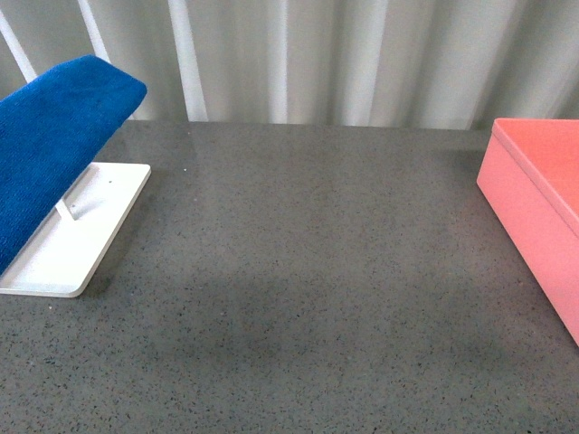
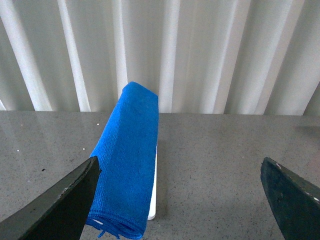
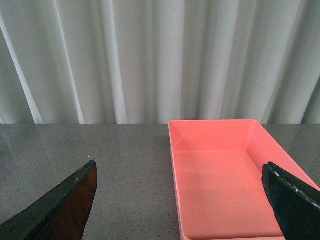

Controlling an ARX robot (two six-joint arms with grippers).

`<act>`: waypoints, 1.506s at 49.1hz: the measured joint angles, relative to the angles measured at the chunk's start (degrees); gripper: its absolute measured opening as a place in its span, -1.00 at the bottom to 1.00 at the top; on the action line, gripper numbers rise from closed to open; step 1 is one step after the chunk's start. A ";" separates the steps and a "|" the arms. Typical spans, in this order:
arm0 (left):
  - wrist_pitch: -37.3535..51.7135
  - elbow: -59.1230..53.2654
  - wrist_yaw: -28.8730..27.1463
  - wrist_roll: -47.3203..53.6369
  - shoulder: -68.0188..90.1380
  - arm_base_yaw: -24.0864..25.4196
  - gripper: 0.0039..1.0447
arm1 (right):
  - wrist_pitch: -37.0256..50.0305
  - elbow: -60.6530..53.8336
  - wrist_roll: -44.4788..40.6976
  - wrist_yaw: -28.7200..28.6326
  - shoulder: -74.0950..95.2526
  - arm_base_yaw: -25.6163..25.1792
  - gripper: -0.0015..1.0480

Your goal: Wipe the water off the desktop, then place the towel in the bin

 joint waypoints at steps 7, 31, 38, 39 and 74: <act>0.00 0.00 0.00 0.02 0.00 0.00 0.88 | 0.00 0.00 0.00 0.00 0.00 0.00 0.86; 0.00 0.00 0.00 0.02 0.00 0.00 0.88 | 0.00 0.00 0.00 0.00 0.00 0.00 0.86; 0.00 0.00 0.00 0.02 0.00 0.00 0.88 | 0.00 0.00 0.02 0.00 0.00 0.00 0.86; 0.00 0.00 0.00 0.02 0.00 0.00 0.88 | 0.00 0.00 0.00 0.00 0.00 0.00 0.86; 12.26 35.01 -2.89 -2.14 64.08 -0.48 0.88 | 0.00 0.00 0.00 0.00 -0.02 0.00 0.86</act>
